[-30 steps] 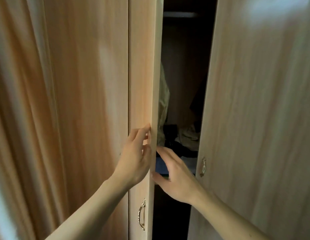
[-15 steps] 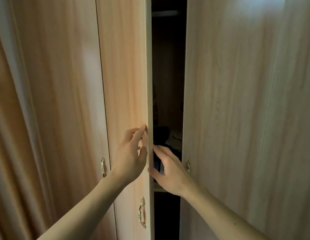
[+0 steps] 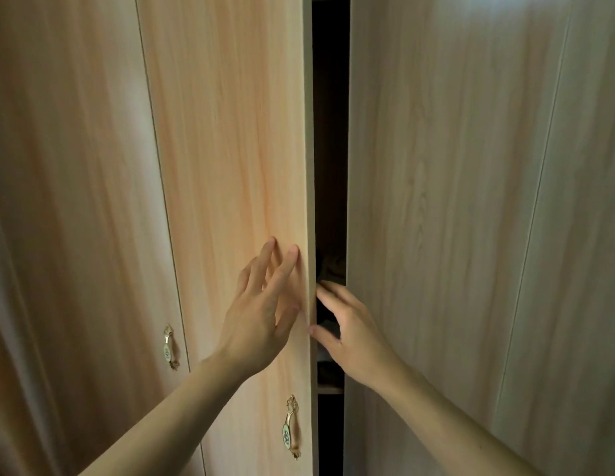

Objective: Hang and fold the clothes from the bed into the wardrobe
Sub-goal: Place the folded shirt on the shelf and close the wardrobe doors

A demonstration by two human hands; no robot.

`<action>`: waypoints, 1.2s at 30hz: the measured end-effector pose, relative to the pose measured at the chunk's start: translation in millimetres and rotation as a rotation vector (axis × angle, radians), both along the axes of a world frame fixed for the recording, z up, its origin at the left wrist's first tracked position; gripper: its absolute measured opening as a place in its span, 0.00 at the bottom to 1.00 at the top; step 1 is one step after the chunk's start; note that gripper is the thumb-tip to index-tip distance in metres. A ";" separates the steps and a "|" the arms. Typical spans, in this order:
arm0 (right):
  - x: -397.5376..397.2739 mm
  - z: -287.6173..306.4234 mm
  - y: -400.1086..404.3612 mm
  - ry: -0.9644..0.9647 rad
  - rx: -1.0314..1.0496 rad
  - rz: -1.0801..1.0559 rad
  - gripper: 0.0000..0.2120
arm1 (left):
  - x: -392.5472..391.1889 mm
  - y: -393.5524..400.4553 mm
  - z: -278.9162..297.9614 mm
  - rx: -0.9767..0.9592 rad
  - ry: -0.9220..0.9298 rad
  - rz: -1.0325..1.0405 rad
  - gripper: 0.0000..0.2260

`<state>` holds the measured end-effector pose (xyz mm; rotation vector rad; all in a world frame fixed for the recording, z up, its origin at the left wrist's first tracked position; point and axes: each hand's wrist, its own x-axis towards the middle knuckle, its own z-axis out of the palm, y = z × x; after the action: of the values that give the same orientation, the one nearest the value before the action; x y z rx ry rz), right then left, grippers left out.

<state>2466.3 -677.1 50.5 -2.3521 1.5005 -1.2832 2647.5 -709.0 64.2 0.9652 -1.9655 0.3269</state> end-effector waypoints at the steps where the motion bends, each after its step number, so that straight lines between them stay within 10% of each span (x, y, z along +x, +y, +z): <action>1: -3.9 0.2 -4.0 0.003 -0.006 -0.005 0.30 | -3.8 -7.1 -0.7 -0.023 -0.027 0.014 0.37; 15: -59.0 1.4 -77.9 0.149 -0.045 -0.204 0.30 | -51.5 -95.3 -5.6 -0.150 -0.151 0.104 0.39; 27: -95.6 11.5 -126.0 0.203 -0.116 -0.496 0.63 | -76.7 -118.7 -3.0 -0.144 -0.181 0.236 0.43; 36: -110.6 16.4 -146.7 0.400 -0.183 -0.533 0.58 | -94.9 -145.9 -6.0 -0.138 -0.177 0.316 0.45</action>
<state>2355.7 -823.7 66.9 -2.5322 2.3496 -1.1054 2552.6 -854.9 58.2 1.1907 -1.9147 0.7387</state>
